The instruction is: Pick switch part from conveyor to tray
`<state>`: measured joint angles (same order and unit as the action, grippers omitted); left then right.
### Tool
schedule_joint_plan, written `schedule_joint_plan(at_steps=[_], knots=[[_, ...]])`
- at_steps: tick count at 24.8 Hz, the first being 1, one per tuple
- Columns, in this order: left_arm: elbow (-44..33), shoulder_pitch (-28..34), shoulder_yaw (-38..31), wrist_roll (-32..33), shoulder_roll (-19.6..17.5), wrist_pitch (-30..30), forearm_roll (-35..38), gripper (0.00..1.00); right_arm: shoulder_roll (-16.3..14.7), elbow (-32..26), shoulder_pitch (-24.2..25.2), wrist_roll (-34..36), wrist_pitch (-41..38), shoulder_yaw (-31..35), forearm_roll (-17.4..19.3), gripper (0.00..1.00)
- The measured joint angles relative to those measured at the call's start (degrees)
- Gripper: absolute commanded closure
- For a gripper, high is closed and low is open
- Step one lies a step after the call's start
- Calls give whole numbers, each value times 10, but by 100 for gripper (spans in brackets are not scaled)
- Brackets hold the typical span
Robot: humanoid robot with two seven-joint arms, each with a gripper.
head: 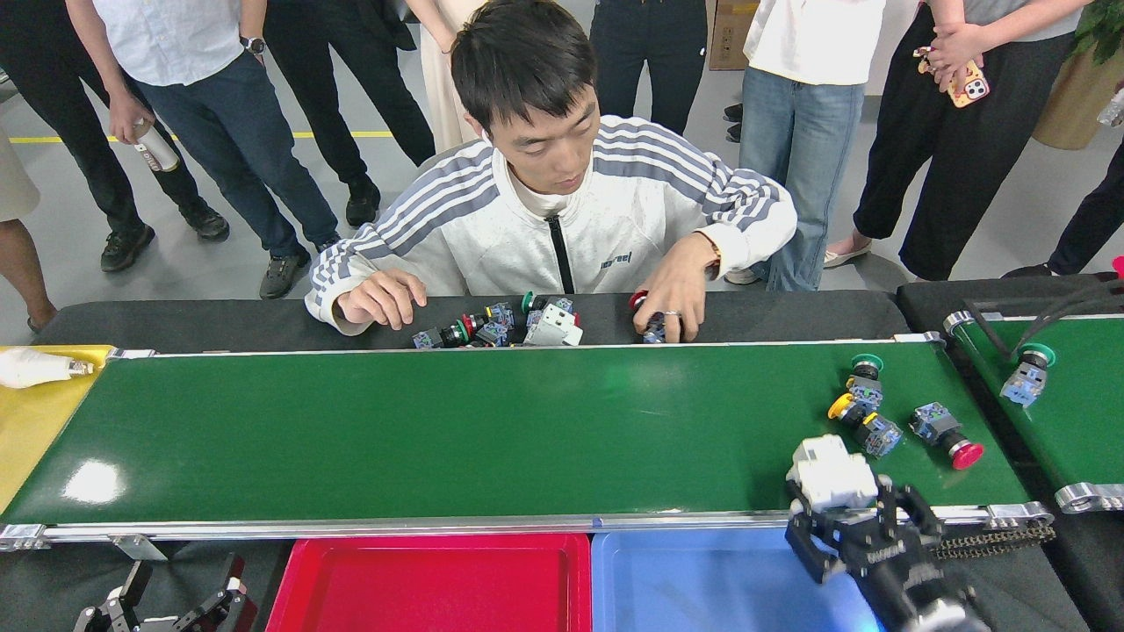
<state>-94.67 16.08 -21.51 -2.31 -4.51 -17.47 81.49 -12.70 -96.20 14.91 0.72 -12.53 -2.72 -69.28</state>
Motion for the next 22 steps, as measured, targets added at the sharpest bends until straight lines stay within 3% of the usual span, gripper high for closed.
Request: schedule_joint_plan(at_steps=[2, 7, 9, 15, 22], knots=[[0, 1, 0, 0, 0, 0, 0, 0, 17, -7, 26, 11, -2, 1, 0, 0], [0, 1, 0, 0, 0, 0, 0, 0, 41, -11, 25, 19, 20, 5, 0, 0], [0, 1, 0, 0, 0, 0, 0, 0, 53, -11, 15, 19, 57, 12, 0, 1], [0, 1, 0, 0, 0, 0, 0, 0, 53, -8, -18, 6, 161, 13, -5, 1], [0, 0, 0, 0, 0, 0, 0, 0, 46, 62, -129, -31, 172, -31, -29, 1]])
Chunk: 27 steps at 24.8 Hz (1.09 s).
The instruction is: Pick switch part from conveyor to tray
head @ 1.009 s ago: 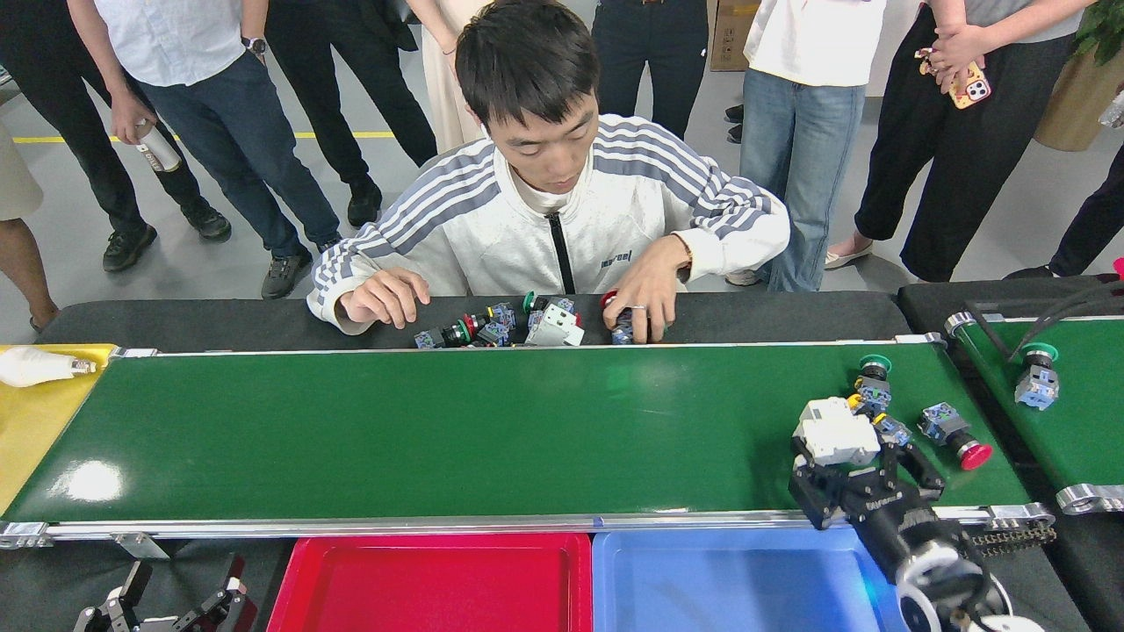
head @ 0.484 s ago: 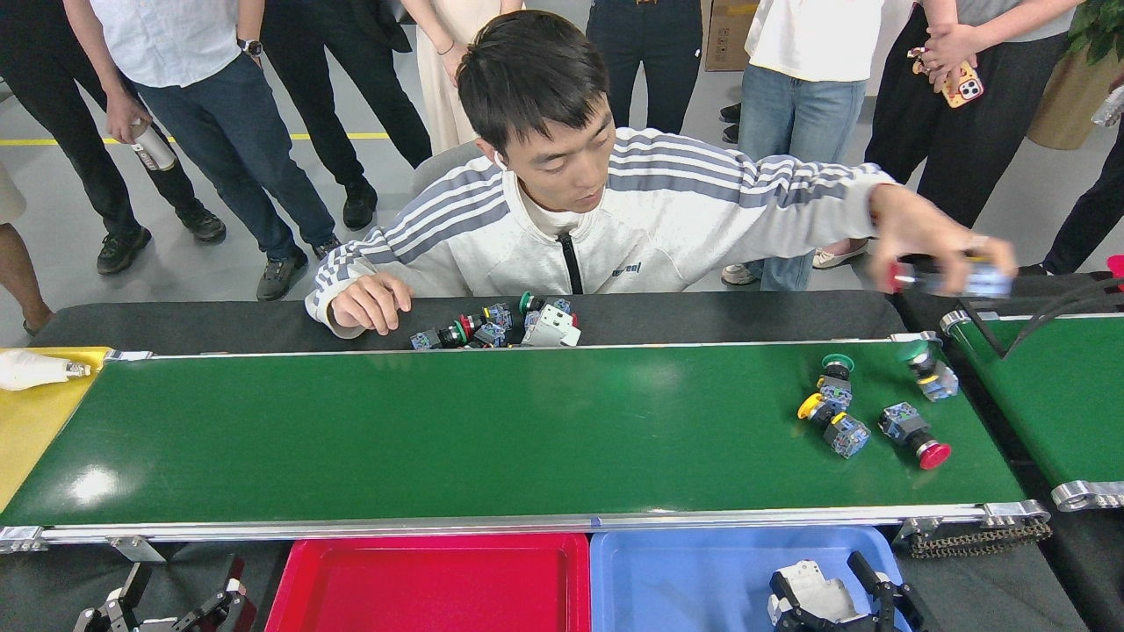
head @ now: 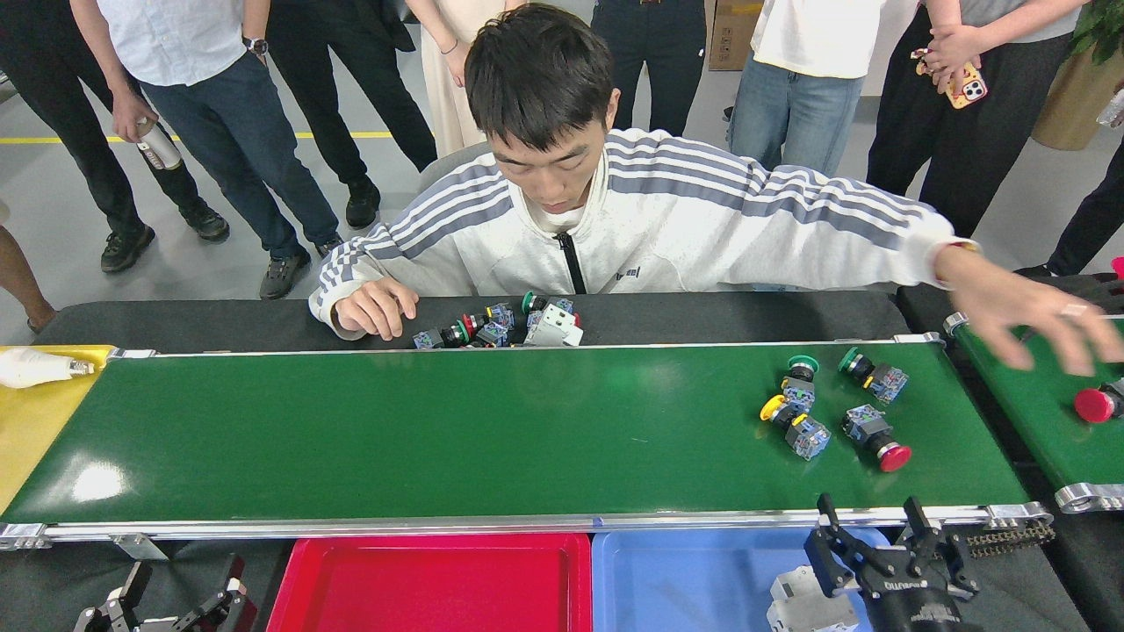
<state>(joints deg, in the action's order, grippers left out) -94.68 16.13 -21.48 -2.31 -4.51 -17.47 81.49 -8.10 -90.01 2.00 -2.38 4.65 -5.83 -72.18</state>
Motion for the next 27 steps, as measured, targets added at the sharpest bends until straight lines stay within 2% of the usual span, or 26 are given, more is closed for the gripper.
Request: schedule_joint_plan(at_steps=[3, 8, 12, 16, 19, 20, 22, 27], knots=[[0, 0, 0, 0, 0, 0, 0, 0, 0, 39, -49, -14, 1, -23, -4, 1], [0, 0, 0, 0, 0, 0, 0, 0, 3, 89, -95, -23, 2, -62, -5, 1], [0, -1, 0, 0, 0, 0, 0, 0, 21, 138, -141, -26, 5, -84, -6, 5], [0, -2, 5, 0, -1, 0, 0, 0, 33, 193, -186, -35, 6, -105, -9, 29], [0, -3, 14, 0, -2, 0, 0, 0, 33, 217, -203, -40, 7, -121, -10, 72], [0, -3, 15, 0, -2, 0, 0, 0, 33, 220, -205, -40, 8, -123, -10, 81], [0, -4, 15, 0, -2, 0, 0, 0, 33, 221, -205, -41, 8, -124, -10, 91], [0, -4, 15, 0, -2, 0, 0, 0, 33, 209, -203, -42, -8, -125, -7, 97]])
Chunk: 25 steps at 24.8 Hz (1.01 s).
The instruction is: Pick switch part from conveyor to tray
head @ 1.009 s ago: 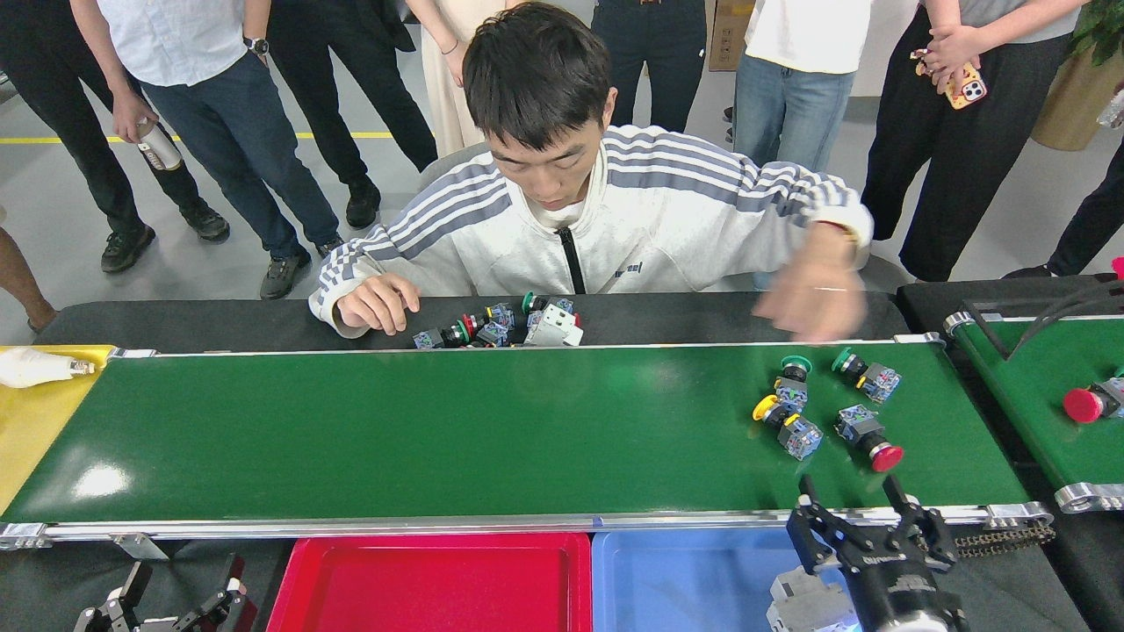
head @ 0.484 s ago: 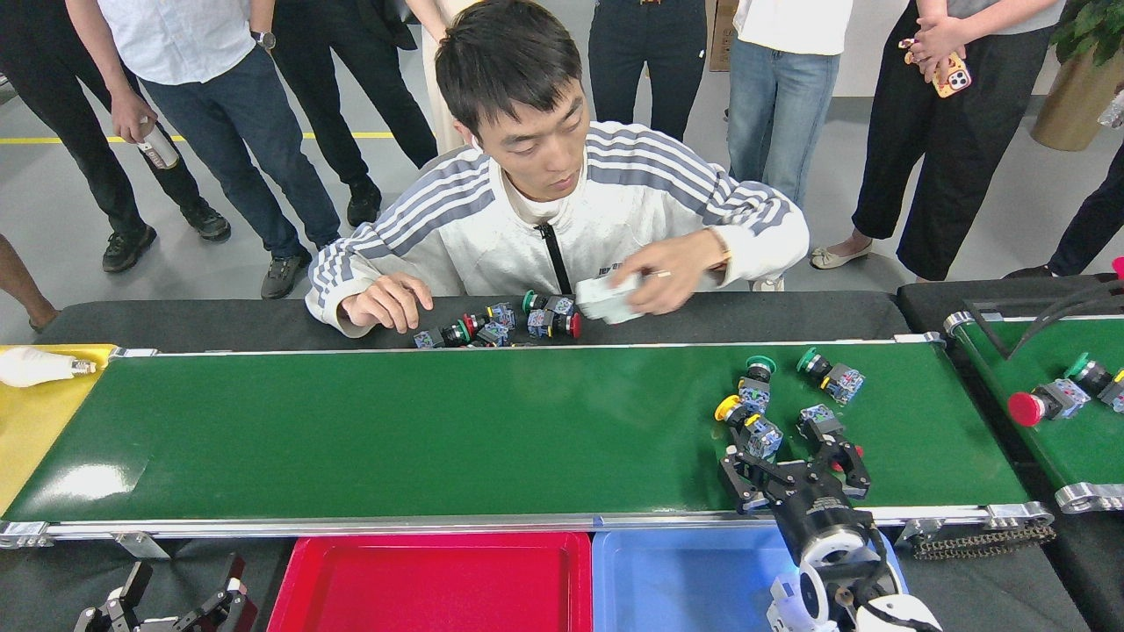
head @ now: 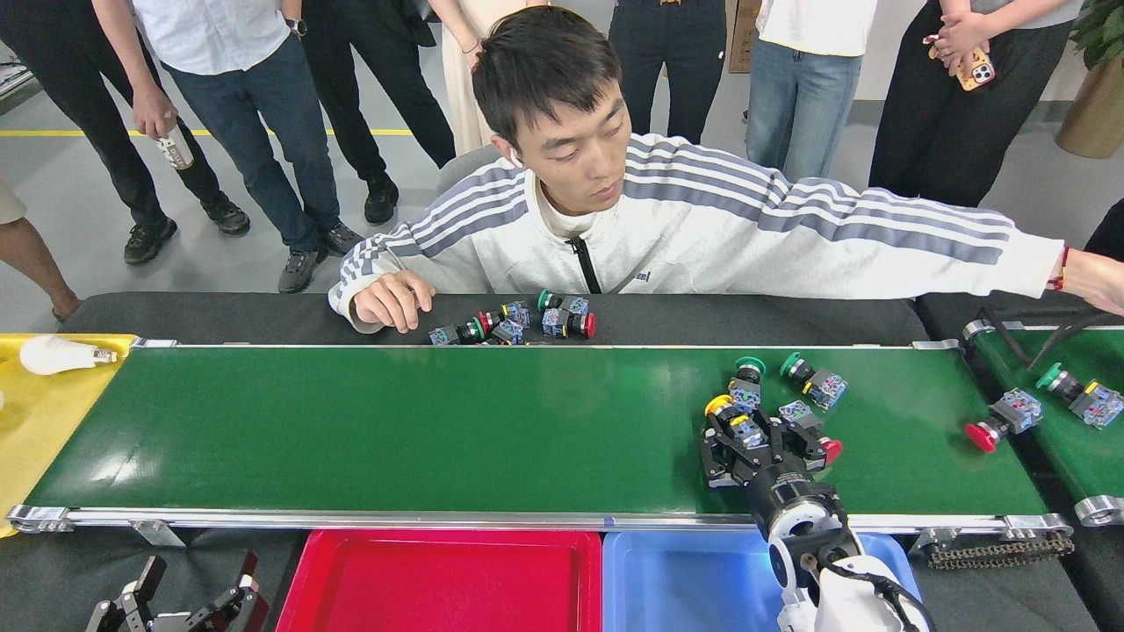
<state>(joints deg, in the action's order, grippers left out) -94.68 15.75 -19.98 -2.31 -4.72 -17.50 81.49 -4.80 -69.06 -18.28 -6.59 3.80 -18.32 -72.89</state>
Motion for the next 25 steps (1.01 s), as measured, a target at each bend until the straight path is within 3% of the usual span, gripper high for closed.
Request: schedule_joint_plan(at_steps=[8, 9, 10, 11, 15, 20, 22, 25], knots=[[-1, -1, 0, 0, -2, 0, 0, 0, 0, -165, 119, -1, -166, -15, 0, 96], [-1, -2, 0, 0, -2, 0, 0, 0, 0, -175, 125, -1, -195, -32, -1, 82], [-1, -2, 0, 0, -2, 0, 0, 0, 1, -179, 127, -1, -216, -49, -1, 46], [-1, -2, 0, 0, -2, 0, 0, 0, 3, -180, 128, -1, -240, -65, -1, 0], [-1, -2, 0, 0, -2, 0, 0, 0, 18, -181, 128, -1, -281, -108, -1, 1], [-2, -2, 0, 0, -2, 0, 0, 0, 18, -182, 130, -4, -288, -104, 4, 1], [-2, -2, 0, 0, -2, 0, 0, 0, 21, -185, 143, 1, -284, -70, 10, 2], [-3, -2, 0, 0, -2, 0, 0, 0, 48, -223, 220, 23, -233, 26, 13, 2]])
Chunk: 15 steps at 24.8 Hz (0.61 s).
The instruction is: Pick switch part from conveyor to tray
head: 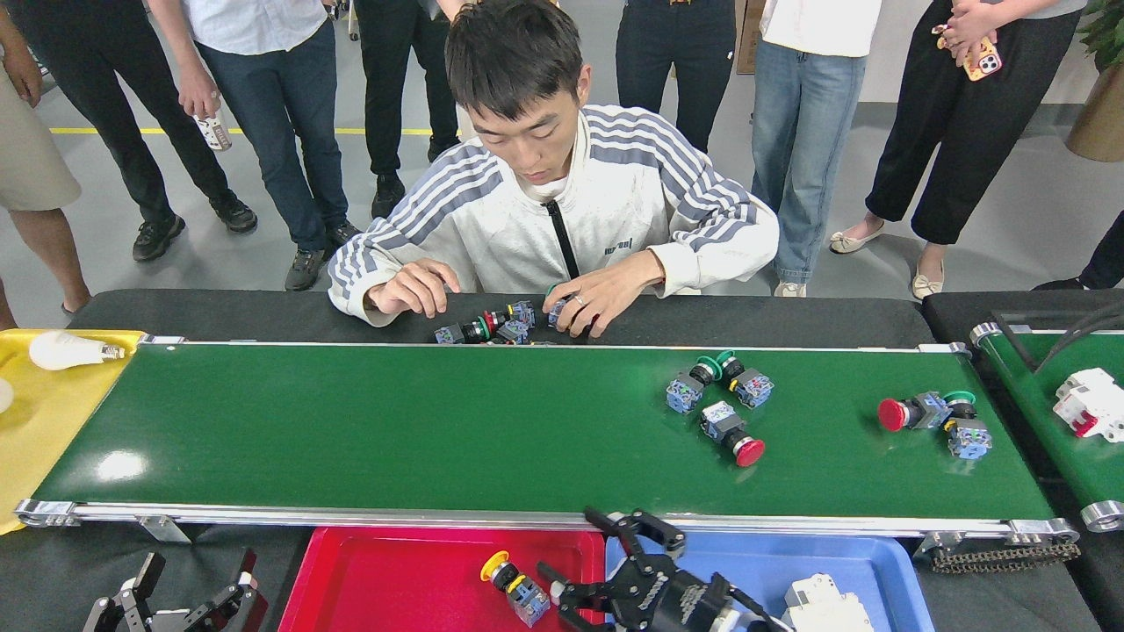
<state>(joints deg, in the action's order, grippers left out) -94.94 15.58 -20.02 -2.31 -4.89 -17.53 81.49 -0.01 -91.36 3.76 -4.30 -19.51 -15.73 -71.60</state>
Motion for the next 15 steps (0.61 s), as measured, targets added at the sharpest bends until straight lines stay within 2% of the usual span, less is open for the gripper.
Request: schedule_joint_plan(at_steps=[3, 6, 11, 13, 15], knots=[[0, 0, 0, 0, 0, 0, 0, 0, 10, -57, 92, 33, 80, 90, 0, 2], [0, 0, 0, 0, 0, 0, 0, 0, 9, -70, 150, 60, 109, 167, 1, 2], [0, -1, 1, 0, 1, 0, 0, 0, 7, -66, 141, 69, 120, 198, -1, 2], [1, -6, 2, 0, 1, 0, 0, 0, 0, -62, 117, 70, 122, 189, -14, 2], [1, -11, 2, -1, 1, 0, 0, 0, -6, -47, 79, 70, 123, 149, -40, 2]])
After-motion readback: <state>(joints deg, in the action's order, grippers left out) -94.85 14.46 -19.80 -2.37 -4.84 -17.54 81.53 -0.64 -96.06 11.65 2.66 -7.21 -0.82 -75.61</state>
